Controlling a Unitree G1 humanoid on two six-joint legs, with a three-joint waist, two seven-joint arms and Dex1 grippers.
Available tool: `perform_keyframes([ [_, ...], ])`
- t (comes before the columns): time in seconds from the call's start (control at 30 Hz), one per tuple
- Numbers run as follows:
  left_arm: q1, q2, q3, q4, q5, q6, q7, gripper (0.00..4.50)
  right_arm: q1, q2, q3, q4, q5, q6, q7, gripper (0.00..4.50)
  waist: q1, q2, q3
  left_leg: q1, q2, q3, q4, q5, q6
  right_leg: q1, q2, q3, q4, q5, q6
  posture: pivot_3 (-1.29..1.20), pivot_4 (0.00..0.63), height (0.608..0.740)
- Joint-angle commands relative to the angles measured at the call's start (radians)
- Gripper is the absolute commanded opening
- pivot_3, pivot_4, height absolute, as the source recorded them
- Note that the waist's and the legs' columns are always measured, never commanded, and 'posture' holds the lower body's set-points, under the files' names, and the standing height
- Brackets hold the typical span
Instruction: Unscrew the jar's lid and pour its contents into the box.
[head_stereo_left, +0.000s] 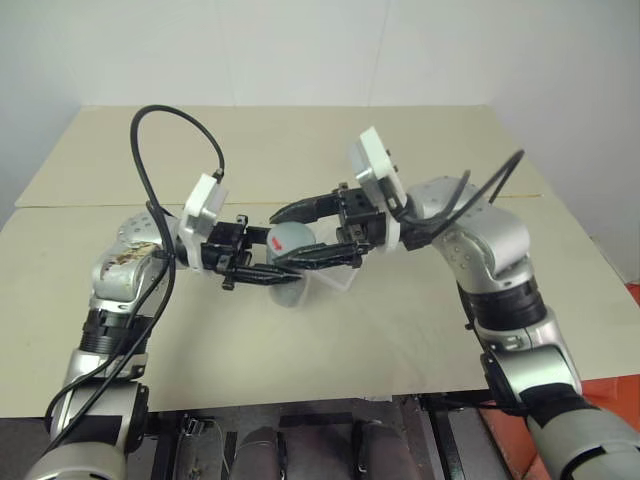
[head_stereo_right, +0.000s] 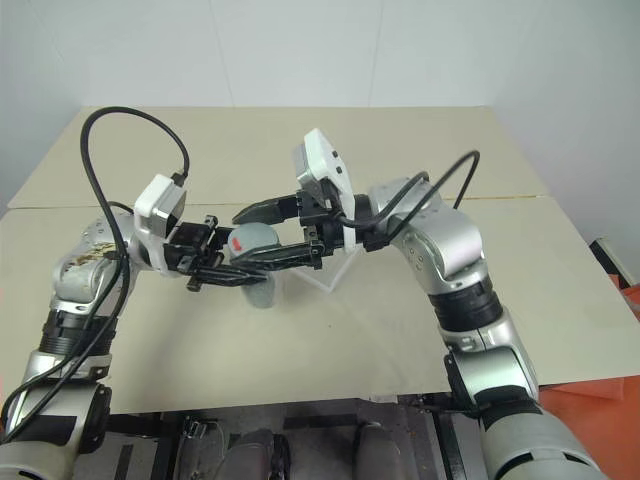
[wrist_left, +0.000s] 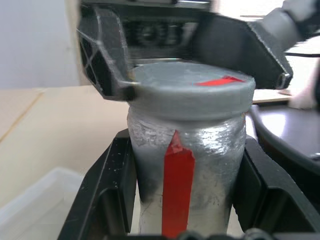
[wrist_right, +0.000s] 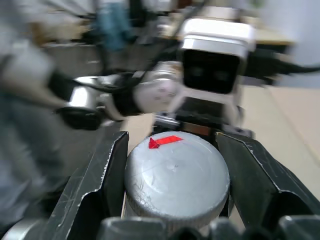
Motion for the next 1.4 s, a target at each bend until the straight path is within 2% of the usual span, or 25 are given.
perform_keyframes([
  [0.03, 0.007, 0.038, 0.016, -0.073, -0.057, 0.008, -0.025, 2.54, -0.038, 0.010, 0.026, 0.123, -0.047, -0.143, 0.154, 2.75, 0.000, 0.000, 0.000, 0.000, 0.000, 0.000, 0.000, 0.000, 0.000, 0.000, 0.000, 0.000, 0.000, 0.000, 0.000, 0.00, 0.150, 0.740],
  [0.13, 0.025, 0.038, 0.021, -0.089, -0.049, 0.005, -0.010, 2.54, -0.064, 0.040, 0.042, 0.202, -0.100, -0.221, 0.161, 2.75, 0.000, 0.000, 0.000, 0.000, 0.000, 0.000, 0.000, 0.000, 0.000, 0.000, 0.000, 0.000, 0.000, 0.000, 0.000, 0.00, 0.150, 0.740],
  [0.2, 0.035, 0.036, 0.029, -0.096, -0.052, 0.008, 0.015, 2.54, -0.067, 0.053, 0.028, 0.213, -0.104, -0.238, 0.147, 3.46, 0.000, 0.000, 0.000, 0.000, 0.000, 0.000, 0.000, 0.000, 0.000, 0.000, 0.000, 0.000, 0.000, 0.000, 0.000, 0.00, 0.150, 0.740],
  [0.23, 0.042, 0.033, 0.035, -0.096, -0.049, 0.006, 0.033, 2.54, -0.062, 0.057, 0.016, 0.209, -0.105, -0.239, 0.125, 3.61, 0.002, 0.000, 0.000, 0.000, 0.000, 0.000, 0.000, 0.000, 0.000, 0.000, 0.000, 0.000, 0.000, 0.000, 0.000, 0.00, 0.150, 0.740],
  [0.3, 0.056, 0.028, 0.048, -0.097, -0.045, 0.001, 0.069, 2.54, -0.049, 0.058, -0.002, 0.192, -0.120, -0.243, 0.075, 4.29, 0.004, 0.001, 0.000, 0.000, 0.000, 0.000, 0.001, 0.000, -0.001, 0.000, 0.000, 0.000, 0.000, 0.000, 0.000, 0.00, 0.150, 0.740],
  [0.33, 0.065, 0.027, 0.057, -0.095, -0.045, -0.001, 0.084, 2.54, -0.042, 0.057, -0.011, 0.178, -0.126, -0.236, 0.046, 4.48, 0.004, 0.001, 0.000, 0.000, 0.000, 0.000, 0.001, 0.000, -0.001, 0.000, 0.000, 0.000, 0.000, 0.000, 0.000, 0.00, 0.150, 0.740],
  [0.67, 0.120, -0.002, 0.103, -0.076, -0.028, -0.027, 0.213, 2.54, 0.066, 0.008, -0.096, -0.101, -0.088, -0.054, -0.202, 4.48, 0.005, 0.001, 0.000, 0.000, 0.000, 0.000, 0.001, 0.001, -0.002, 0.000, 0.000, -0.001, 0.001, 0.000, 0.000, 0.00, 0.150, 0.740],
  [0.8, 0.116, -0.025, 0.097, -0.056, -0.004, -0.052, 0.263, 2.54, 0.130, 0.012, -0.088, -0.270, -0.073, 0.055, -0.320, 4.48, 0.004, 0.001, 0.000, 0.000, 0.000, 0.000, 0.001, 0.001, -0.002, 0.000, 0.000, 0.000, 0.001, 0.000, 0.000, 0.00, 0.150, 0.740],
  [0.93, 0.103, -0.036, 0.087, -0.039, 0.012, -0.068, 0.280, 2.54, 0.154, 0.031, -0.073, -0.356, -0.070, 0.138, -0.418, 4.48, 0.002, 0.001, 0.000, 0.000, 0.000, 0.000, 0.001, 0.001, -0.002, 0.000, 0.000, 0.000, 0.001, 0.000, 0.000, 0.00, 0.150, 0.740],
  [1.17, 0.081, -0.044, 0.078, -0.030, 0.019, -0.069, 0.291, 2.54, 0.115, 0.108, -0.026, -0.338, -0.157, 0.253, -0.643, 4.48, 0.002, 0.001, 0.000, 0.001, 0.000, 0.000, 0.001, 0.001, -0.002, 0.000, 0.000, 0.000, 0.002, 0.000, 0.000, 0.00, 0.150, 0.740],
  [1.4, 0.083, -0.038, 0.082, -0.045, 0.018, -0.066, 0.290, 2.54, 0.108, 0.117, -0.019, -0.309, -0.177, 0.282, -0.693, 4.48, 0.003, 0.001, 0.000, 0.000, 0.000, 0.000, 0.001, 0.001, -0.002, 0.000, 0.000, 0.000, 0.002, 0.000, 0.000, 0.00, 0.150, 0.740],
])
